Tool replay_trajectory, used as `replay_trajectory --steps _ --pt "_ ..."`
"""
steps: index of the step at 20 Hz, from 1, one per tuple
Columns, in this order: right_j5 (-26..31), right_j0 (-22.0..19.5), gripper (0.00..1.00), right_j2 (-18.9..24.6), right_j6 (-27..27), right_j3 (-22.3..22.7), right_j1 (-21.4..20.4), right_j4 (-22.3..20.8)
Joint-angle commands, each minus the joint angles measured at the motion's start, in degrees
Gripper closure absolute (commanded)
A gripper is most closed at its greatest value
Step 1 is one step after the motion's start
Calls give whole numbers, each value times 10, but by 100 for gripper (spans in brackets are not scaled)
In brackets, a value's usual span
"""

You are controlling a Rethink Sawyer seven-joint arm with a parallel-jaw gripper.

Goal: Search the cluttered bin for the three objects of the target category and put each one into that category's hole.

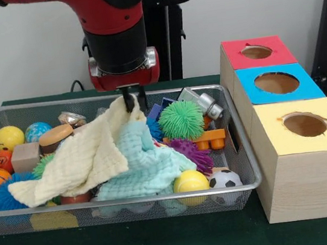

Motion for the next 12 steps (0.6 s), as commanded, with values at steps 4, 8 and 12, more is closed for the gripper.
replay_trajectory --steps 4,8,12 --pt "2 -5 0 24 43 53 33 16" --pt "17 0 0 21 40 31 40 8" --pt "51 8 0 -12 14 6 25 -42"
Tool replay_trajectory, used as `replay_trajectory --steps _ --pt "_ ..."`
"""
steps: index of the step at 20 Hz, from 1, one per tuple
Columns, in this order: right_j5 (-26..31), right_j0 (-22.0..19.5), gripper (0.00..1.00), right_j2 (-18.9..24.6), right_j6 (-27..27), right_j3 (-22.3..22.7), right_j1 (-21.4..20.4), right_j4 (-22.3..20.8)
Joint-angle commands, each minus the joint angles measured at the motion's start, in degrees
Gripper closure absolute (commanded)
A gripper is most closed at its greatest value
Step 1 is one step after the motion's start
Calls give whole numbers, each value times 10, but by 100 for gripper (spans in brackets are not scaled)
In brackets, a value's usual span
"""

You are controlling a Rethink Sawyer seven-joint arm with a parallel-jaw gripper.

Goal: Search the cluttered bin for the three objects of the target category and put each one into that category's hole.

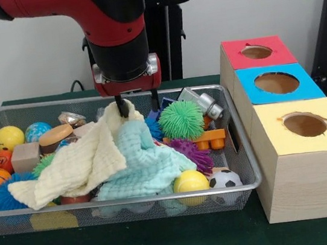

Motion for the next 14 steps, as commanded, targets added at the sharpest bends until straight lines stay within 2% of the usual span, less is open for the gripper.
replay_trajectory --steps 1,5,14 --pt "61 13 0 -17 6 -6 8 -54" --pt "97 20 0 -40 -36 -49 6 -110" --pt "124 13 0 -42 -65 -76 7 -168"
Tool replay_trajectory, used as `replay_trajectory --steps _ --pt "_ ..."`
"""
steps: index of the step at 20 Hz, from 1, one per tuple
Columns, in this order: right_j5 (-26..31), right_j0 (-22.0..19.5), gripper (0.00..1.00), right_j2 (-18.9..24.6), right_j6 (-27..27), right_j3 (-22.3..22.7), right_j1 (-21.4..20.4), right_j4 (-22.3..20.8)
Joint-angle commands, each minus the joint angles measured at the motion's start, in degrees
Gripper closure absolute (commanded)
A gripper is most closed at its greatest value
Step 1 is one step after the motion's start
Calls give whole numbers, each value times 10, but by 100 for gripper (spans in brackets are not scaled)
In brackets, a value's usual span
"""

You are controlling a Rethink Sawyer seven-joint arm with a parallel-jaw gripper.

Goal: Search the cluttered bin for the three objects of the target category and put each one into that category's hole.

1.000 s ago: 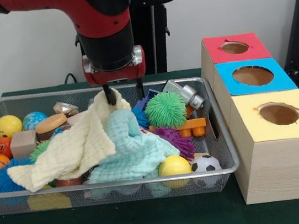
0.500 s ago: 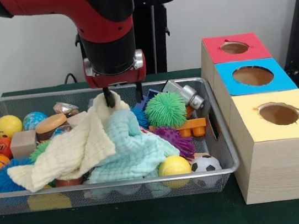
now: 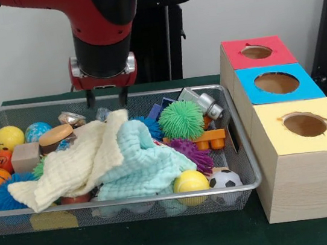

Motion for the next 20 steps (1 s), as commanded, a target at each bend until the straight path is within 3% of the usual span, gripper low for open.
replay_trajectory --steps 1,20 --pt "62 -13 0 -2 -67 -40 12 -63" --pt "37 -59 0 31 -159 -168 114 -162"
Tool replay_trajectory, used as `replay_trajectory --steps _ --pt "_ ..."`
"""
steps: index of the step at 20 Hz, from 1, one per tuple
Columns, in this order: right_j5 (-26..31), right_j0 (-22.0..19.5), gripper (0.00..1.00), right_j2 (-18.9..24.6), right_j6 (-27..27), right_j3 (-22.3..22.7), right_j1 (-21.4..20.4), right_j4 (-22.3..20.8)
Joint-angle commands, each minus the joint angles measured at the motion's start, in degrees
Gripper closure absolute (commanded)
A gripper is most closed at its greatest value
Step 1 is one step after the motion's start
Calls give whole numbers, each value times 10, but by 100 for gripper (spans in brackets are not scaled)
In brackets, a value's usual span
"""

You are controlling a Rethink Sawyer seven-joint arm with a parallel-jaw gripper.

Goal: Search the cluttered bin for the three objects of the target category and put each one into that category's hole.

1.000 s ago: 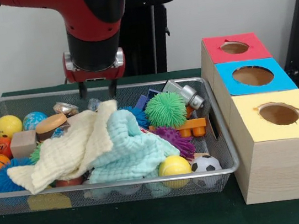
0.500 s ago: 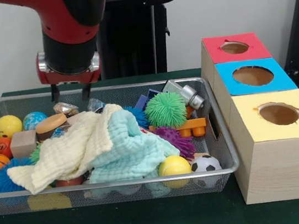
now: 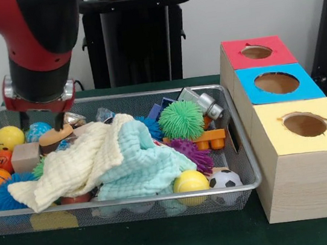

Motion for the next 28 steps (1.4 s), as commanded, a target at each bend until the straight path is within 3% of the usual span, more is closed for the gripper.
replay_trajectory --steps 1,9,19,28 --pt "16 -21 0 39 -160 -59 65 -63" --pt "12 -17 0 34 -149 -92 90 -86" --pt "-28 -3 0 8 -129 -84 78 -139" --pt "-23 9 0 -3 -112 -93 81 -171"
